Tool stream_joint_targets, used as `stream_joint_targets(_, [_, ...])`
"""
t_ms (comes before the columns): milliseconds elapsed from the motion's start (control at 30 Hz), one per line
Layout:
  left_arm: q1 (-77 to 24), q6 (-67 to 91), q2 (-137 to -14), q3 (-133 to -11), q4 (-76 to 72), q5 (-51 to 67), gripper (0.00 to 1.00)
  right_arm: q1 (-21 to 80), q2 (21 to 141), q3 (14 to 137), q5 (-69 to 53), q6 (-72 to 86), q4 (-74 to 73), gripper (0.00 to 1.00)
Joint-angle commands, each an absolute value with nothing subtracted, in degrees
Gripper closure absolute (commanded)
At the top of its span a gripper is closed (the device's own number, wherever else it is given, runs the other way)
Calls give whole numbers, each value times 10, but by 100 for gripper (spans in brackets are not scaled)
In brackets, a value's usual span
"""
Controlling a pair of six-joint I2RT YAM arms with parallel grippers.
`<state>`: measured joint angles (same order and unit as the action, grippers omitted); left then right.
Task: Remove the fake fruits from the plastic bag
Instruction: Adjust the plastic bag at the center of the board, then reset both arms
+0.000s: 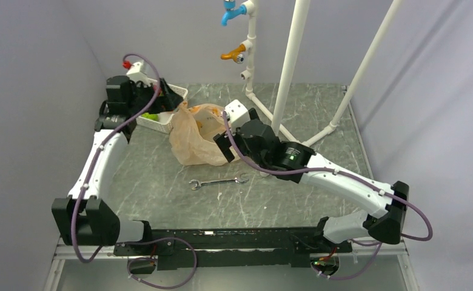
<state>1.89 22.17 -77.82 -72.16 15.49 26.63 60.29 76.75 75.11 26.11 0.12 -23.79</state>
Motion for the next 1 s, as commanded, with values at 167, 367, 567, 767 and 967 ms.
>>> stream_joint_targets(167, [-78, 167, -605, -667, 128, 207, 1, 602, 643, 725, 223, 5, -203, 5])
stream_joint_targets(367, [-78, 198, -436, -609, 160, 200, 1, 602, 537, 676, 183, 15, -170, 1])
stream_joint_targets(567, [-78, 219, -283, -572, 182, 193, 1, 602, 454, 642, 214, 36, -163, 1])
stream_joint_targets(767, [-78, 228, -176, -563, 222, 166, 1, 602, 394, 630, 291, 87, -202, 0])
stream_joint_targets(967, [-78, 234, -104, -548, 238, 138, 1, 602, 335, 608, 317, 125, -236, 0])
